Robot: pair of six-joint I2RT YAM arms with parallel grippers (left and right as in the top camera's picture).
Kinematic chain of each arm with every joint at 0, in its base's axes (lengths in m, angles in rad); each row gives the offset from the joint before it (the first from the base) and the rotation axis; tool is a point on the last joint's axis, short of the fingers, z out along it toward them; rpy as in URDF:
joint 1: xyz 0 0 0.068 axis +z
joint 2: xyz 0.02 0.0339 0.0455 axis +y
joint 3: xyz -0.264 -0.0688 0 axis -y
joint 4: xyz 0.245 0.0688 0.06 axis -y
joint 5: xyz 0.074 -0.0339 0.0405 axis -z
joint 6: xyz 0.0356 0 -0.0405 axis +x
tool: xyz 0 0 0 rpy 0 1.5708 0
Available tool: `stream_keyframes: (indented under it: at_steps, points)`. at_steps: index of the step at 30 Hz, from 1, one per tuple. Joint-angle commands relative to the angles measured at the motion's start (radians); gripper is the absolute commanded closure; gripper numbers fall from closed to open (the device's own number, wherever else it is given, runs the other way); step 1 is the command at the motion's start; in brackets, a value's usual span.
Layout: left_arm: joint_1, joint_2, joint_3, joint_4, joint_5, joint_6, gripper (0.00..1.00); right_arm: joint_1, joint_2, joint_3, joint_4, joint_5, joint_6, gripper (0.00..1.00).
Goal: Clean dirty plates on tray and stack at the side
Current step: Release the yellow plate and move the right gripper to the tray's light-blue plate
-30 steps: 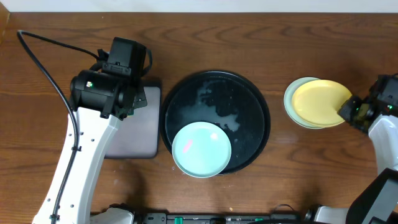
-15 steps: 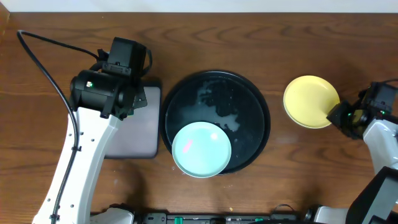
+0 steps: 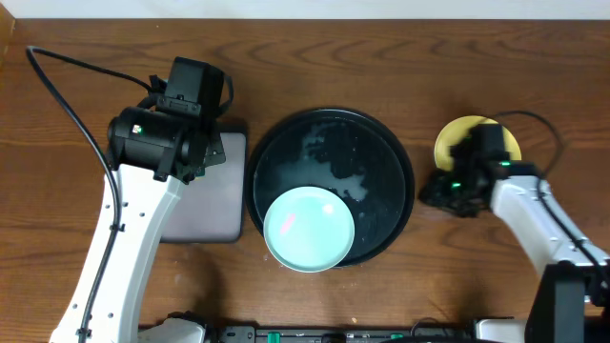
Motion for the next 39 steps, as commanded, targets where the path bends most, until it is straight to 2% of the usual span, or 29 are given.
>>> stream_keyframes:
  at_steps: [1, 4, 7, 8, 10, 11, 13, 14, 17, 18, 20, 21, 22, 29, 35, 39]
  points:
    - [0.004, 0.000, -0.003, 0.000, -0.010, 0.013, 0.92, 0.146, -0.011, -0.006, 0.003, -0.014, 0.041, 0.54]
    - [0.004, 0.000, -0.003, 0.000, -0.009, 0.013, 0.92, 0.271, -0.011, -0.006, 0.000, -0.014, 0.094, 0.51]
    - [0.004, 0.000, -0.003, 0.000, -0.009, 0.013, 0.92, 0.377, -0.011, -0.006, 0.002, -0.014, 0.131, 0.55]
    - [0.004, 0.000, -0.003, 0.000, -0.009, 0.013, 0.92, 0.410, -0.011, -0.006, 0.002, -0.014, 0.151, 0.53]
    - [0.004, 0.000, -0.003, 0.000, -0.009, 0.013, 0.92, 0.471, -0.011, -0.006, 0.003, -0.014, 0.212, 0.43]
    - [0.004, 0.000, -0.003, 0.000, -0.009, 0.013, 0.93, 0.495, -0.011, -0.006, 0.008, -0.014, 0.229, 0.34]
    - [0.004, 0.000, -0.003, 0.000, -0.009, 0.013, 0.92, 0.539, -0.011, -0.006, 0.032, -0.014, 0.233, 0.06]
    - [0.004, 0.000, -0.003, 0.000, -0.009, 0.013, 0.92, 0.555, -0.011, -0.006, 0.046, -0.014, 0.234, 0.01]
    - [0.004, 0.000, -0.003, 0.000, -0.009, 0.013, 0.93, 0.594, -0.011, -0.006, 0.076, -0.013, 0.271, 0.01]
    - [0.004, 0.000, -0.003, -0.001, -0.009, 0.013, 0.92, 0.603, -0.011, -0.006, 0.081, -0.013, 0.284, 0.09]
    - [0.004, 0.000, -0.003, -0.001, -0.006, 0.013, 0.92, 0.623, -0.011, -0.007, 0.084, -0.012, 0.319, 0.40]
    - [0.004, 0.000, -0.003, -0.001, 0.004, 0.014, 0.92, 0.634, -0.011, -0.007, 0.080, -0.002, 0.347, 0.51]
    - [0.004, 0.000, -0.003, -0.001, 0.018, 0.013, 0.92, 0.648, -0.011, -0.008, 0.077, 0.016, 0.380, 0.57]
    - [0.004, 0.000, -0.003, 0.000, 0.040, 0.014, 0.92, 0.745, -0.011, -0.010, 0.066, 0.172, 0.517, 0.67]
    - [0.004, 0.000, -0.003, 0.000, 0.040, 0.014, 0.92, 0.797, -0.011, -0.010, 0.066, 0.233, 0.586, 0.71]
    - [0.004, 0.000, -0.003, 0.000, 0.040, 0.014, 0.92, 0.790, -0.012, -0.008, 0.082, 0.269, 0.602, 0.80]
